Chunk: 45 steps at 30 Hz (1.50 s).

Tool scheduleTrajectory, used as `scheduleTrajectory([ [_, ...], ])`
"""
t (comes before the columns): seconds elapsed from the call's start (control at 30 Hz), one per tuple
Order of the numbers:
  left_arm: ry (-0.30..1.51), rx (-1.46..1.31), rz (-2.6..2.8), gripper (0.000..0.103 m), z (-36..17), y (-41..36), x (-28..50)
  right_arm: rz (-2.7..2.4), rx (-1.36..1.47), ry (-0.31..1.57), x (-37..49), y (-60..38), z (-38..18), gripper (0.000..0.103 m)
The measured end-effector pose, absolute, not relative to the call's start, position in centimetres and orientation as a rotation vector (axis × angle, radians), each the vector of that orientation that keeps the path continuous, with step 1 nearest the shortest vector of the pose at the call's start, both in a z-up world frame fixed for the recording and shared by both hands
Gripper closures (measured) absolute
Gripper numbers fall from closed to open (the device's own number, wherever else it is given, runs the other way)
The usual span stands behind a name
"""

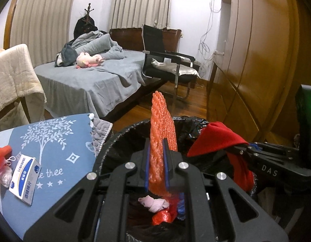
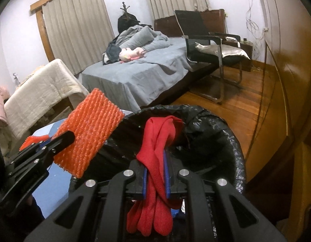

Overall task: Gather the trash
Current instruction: 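Carry both items over the trash bin and open both tools to drop them, then bring both tools back over the table toward the white alcohol pads box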

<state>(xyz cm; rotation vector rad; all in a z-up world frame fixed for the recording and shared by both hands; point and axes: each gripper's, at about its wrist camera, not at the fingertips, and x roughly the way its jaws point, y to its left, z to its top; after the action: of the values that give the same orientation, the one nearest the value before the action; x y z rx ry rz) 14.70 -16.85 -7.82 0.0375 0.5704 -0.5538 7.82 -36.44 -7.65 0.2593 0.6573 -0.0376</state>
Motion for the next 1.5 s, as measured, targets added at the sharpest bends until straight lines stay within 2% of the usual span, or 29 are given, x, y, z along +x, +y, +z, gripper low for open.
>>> scheduleTrajectory([
  [0.17, 0.593, 0.032, -0.569, 0.09, -8.4, -17.0, 15.2, -0.053, 0.261, 0.681, 8.1, -36.9, -8.4, 0.087],
  [0.2, 0.597, 0.032, -0.569, 0.086, -8.5, -17.0, 15.3, -0.058, 0.261, 0.689, 8.2, -37.0, -8.6, 0.086],
  [0.23, 0.602, 0.03, -0.57, 0.082, -8.6, -17.0, 15.4, -0.064, 0.259, 0.699, 8.3, -37.0, -8.8, 0.083],
  [0.3, 0.605, 0.024, -0.565, 0.067, -8.7, -16.8, 15.5, -0.066, 0.253, 0.724, 8.4, -36.9, -9.2, 0.069],
  [0.37, 0.608, 0.022, -0.561, 0.063, -8.7, -16.6, 15.5, -0.085, 0.237, 0.753, 8.6, -36.8, -9.6, 0.058],
  [0.43, 0.607, 0.023, -0.555, 0.06, -8.8, -16.5, 15.5, -0.09, 0.232, 0.771, 8.7, -36.7, -10.0, 0.055],
  [0.57, 0.598, 0.024, -0.539, 0.057, -8.6, -16.1, 15.5, -0.093, 0.23, 0.77, 8.5, -36.3, -10.1, 0.043],
  [0.67, 0.586, 0.022, -0.525, 0.054, -8.3, -15.6, 15.4, -0.085, 0.225, 0.76, 8.4, -35.9, -9.8, 0.039],
  [0.73, 0.578, 0.015, -0.511, 0.05, -8.1, -15.1, 15.4, -0.084, 0.221, 0.754, 8.3, -35.7, -9.5, 0.032],
  [0.9, 0.557, 0.007, -0.48, 0.037, -7.5, -13.9, 15.1, -0.076, 0.216, 0.733, 8.2, -35.1, -8.8, 0.024],
  [1.07, 0.537, -0.005, -0.439, 0.025, -6.9, -11.8, 14.8, -0.072, 0.21, 0.71, 8.4, -34.0, -8.1, 0.009],
  [1.2, 0.527, -0.02, -0.389, 0.017, -6.6, -9.6, 14.7, -0.057, 0.212, 0.686, 8.7, -32.8, -7.7, 0.006],
  [1.5, 0.522, -0.023, -0.262, 0.013, -6.5, -3.6, 14.5, 0.007, 0.168, 0.631, 10.4, -28.2, -6.4, 0.006],
])
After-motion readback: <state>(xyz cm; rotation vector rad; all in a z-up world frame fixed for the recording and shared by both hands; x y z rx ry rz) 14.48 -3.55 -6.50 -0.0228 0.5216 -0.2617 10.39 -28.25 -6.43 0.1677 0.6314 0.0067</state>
